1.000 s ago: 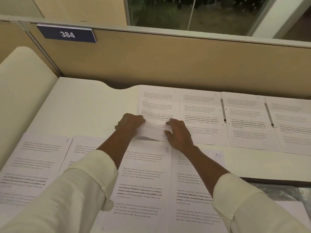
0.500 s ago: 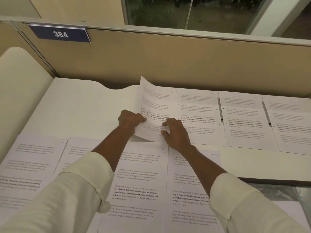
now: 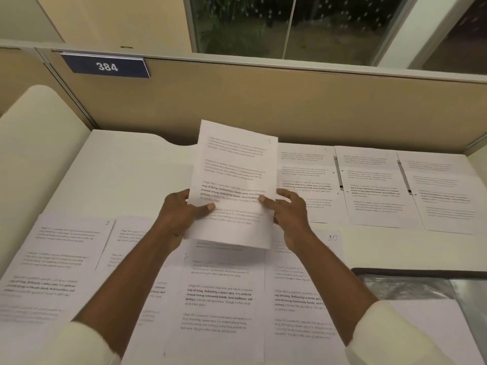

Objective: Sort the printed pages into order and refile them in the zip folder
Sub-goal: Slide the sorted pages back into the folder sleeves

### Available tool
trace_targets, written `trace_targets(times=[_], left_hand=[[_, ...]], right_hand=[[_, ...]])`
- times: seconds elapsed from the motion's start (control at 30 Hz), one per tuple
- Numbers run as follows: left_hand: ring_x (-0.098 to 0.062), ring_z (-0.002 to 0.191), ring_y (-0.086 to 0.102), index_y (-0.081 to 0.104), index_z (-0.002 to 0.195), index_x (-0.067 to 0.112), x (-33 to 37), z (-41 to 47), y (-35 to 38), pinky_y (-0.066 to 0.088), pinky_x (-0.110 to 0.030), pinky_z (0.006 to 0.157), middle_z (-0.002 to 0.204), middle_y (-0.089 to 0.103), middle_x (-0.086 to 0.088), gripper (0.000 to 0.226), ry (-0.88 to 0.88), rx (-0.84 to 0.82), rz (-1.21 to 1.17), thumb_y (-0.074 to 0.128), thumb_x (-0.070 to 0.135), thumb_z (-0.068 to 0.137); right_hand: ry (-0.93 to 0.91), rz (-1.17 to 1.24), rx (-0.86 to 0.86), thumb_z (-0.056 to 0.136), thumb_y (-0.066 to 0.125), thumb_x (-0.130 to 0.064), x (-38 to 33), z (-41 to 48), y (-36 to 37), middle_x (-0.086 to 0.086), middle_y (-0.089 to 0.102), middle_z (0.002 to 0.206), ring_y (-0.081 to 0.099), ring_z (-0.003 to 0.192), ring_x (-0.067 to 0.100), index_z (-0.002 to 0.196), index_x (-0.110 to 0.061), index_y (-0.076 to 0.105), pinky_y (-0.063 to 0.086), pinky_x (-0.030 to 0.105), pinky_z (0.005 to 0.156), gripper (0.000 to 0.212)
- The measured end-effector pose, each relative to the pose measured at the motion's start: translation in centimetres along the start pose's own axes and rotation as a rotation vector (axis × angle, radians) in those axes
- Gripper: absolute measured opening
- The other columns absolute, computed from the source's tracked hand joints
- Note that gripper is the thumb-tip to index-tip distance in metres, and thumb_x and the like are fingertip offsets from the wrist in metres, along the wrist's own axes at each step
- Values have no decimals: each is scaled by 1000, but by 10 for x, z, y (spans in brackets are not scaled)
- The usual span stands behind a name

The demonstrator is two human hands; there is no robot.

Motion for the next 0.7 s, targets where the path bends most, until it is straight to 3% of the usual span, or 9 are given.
trace_targets(times=[0.1, 0.23, 0.47, 0.57, 0.7], left_hand=[[-31, 103, 78, 77, 119, 7, -14, -31, 13, 62, -47, 93, 112, 80, -10, 46, -6, -100, 21, 90, 0, 75], [-26, 106, 77, 78, 120, 8, -40, -66, 45, 60, -45, 96, 114, 80, -7, 48, -33, -216, 67, 92, 3, 74], [-29, 101, 78, 80, 113, 8, -77, -110, 104, 61, -50, 95, 109, 81, -8, 36, -49, -248, 116, 89, 2, 79], [-32, 99, 79, 81, 110, 6, -87, -130, 136, 62, -50, 92, 106, 81, -9, 34, -61, -275, 140, 88, 0, 78], [-28, 97, 79, 82, 108, 10, -96, -155, 178, 62, -48, 93, 105, 81, -8, 30, -78, -317, 164, 90, 9, 79]], right_hand=[[-38, -10, -21, 74, 95, -13, 0, -30, -18, 1, 81, 106, 78, 98, 21, 115, -16, 71, 62, 46, 92, 48], [-109, -100, 29, 75, 94, -9, 6, -73, -59, -1, 81, 100, 78, 94, 17, 110, -15, 71, 62, 36, 84, 43], [-90, -169, 101, 67, 99, -15, 41, -136, -149, 2, 81, 97, 79, 88, 24, 116, -19, 63, 65, 48, 82, 60], [-80, -130, 141, 69, 97, -10, 56, -157, -189, 5, 81, 97, 80, 88, 28, 112, -11, 66, 65, 51, 81, 54], [-81, -81, 130, 72, 93, -1, 69, -178, -235, 3, 82, 98, 80, 89, 24, 104, -3, 70, 65, 33, 70, 40]])
Point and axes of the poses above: each hand's wrist, its own z-axis towards the middle knuckle, its own y-axis out of the palm, x = y × z, the point moved 8 cm from there along z, towards the middle knuckle
